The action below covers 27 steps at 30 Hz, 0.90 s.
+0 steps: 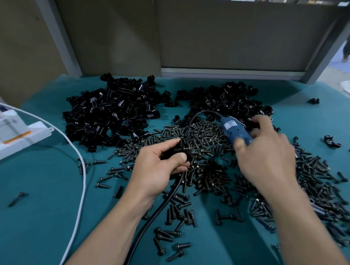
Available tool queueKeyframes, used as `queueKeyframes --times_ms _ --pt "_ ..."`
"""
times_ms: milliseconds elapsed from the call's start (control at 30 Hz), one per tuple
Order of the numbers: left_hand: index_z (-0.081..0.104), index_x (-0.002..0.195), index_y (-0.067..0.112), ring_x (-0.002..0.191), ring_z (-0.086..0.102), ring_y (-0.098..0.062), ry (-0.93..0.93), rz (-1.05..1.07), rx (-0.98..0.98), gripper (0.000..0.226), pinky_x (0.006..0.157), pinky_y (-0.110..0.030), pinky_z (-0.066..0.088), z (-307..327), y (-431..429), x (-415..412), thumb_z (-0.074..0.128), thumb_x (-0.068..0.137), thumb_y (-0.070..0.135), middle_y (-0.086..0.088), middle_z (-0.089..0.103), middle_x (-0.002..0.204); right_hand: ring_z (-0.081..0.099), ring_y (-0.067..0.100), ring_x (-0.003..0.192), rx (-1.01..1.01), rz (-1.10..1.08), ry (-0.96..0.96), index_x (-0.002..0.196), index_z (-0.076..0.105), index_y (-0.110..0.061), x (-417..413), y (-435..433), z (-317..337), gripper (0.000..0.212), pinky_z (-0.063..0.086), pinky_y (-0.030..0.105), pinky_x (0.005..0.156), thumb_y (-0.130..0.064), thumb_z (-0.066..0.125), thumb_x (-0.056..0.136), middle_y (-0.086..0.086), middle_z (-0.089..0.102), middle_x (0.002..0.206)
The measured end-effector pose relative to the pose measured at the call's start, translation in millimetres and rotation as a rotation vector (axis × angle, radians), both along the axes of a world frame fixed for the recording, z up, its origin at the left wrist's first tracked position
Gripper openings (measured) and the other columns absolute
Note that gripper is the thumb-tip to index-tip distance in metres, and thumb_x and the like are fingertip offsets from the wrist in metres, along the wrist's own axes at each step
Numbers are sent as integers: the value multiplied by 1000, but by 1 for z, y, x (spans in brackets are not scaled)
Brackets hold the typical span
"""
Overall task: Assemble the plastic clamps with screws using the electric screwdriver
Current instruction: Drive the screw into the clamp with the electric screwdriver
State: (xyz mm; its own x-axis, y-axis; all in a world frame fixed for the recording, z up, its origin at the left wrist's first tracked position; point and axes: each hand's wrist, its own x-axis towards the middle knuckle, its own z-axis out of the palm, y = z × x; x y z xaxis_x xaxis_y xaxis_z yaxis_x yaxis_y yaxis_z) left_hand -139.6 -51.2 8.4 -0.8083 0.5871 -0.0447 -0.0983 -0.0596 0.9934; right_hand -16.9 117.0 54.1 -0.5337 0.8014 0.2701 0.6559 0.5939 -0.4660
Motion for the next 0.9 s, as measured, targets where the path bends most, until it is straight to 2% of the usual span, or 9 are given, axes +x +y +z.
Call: queueKeyframes --times_ms 100,233,333,400,500,600,667,800,900 --pt "68 111 37 86 80 -25 -38 3 21 47 72 -23 63 0 1 0 73 91 -5 1 82 90 56 39 114 -107 -12 -484 153 19 -27 -2 8 0 73 49 53 96 -38 62 95 13 52 129" --pt "67 126 22 86 80 -26 -74 1 36 45 72 -24 63 0 1 0 72 91 -7 -1 82 92 54 27 74 -167 -43 -453 138 33 -20 -10 17 -2 57 42 41 67 -20 64 91 4 52 88" --pt "64 135 14 85 80 -26 -93 12 47 48 71 -23 63 1 0 0 71 92 -7 -5 82 92 57 24 72 -247 -39 -361 122 42 -18 -6 30 5 43 50 40 69 -23 69 89 3 55 88" --pt "63 138 10 85 80 -28 -118 26 82 49 71 -24 63 4 -1 -1 70 93 -7 -7 81 93 63 24 71 -337 -23 -126 120 43 -20 2 37 13 45 53 35 62 -22 73 86 5 59 92" --pt "56 144 5 86 80 -29 -202 57 162 53 71 -26 63 7 -4 -4 68 93 -6 -11 81 98 63 23 66 -667 36 414 121 50 -22 9 42 29 56 52 33 57 -13 75 71 8 68 97" --pt "52 148 2 86 80 -28 -227 69 166 57 72 -25 63 8 -6 -6 67 93 -5 -23 75 115 65 19 60 -1025 197 839 116 57 -14 5 35 34 55 56 32 57 -6 67 62 4 70 75" --pt "55 147 2 87 80 -28 -185 65 115 56 73 -25 64 7 -5 -4 68 93 -4 -21 74 117 65 21 63 -1264 266 1124 109 54 -9 -6 25 32 45 57 30 60 -1 61 65 6 66 73" --pt "63 139 10 85 80 -26 -85 53 4 51 72 -24 64 2 -1 1 72 92 -5 -10 78 105 57 19 55 -1417 110 1392 90 48 -9 -35 9 24 16 50 25 55 6 49 83 6 55 70" --pt "68 131 18 82 80 -23 -13 67 -73 47 71 -22 63 1 -1 0 74 90 -5 -3 81 96 55 17 52 -1385 -53 1502 85 50 -9 -49 9 14 16 49 26 53 1 62 90 3 54 66"
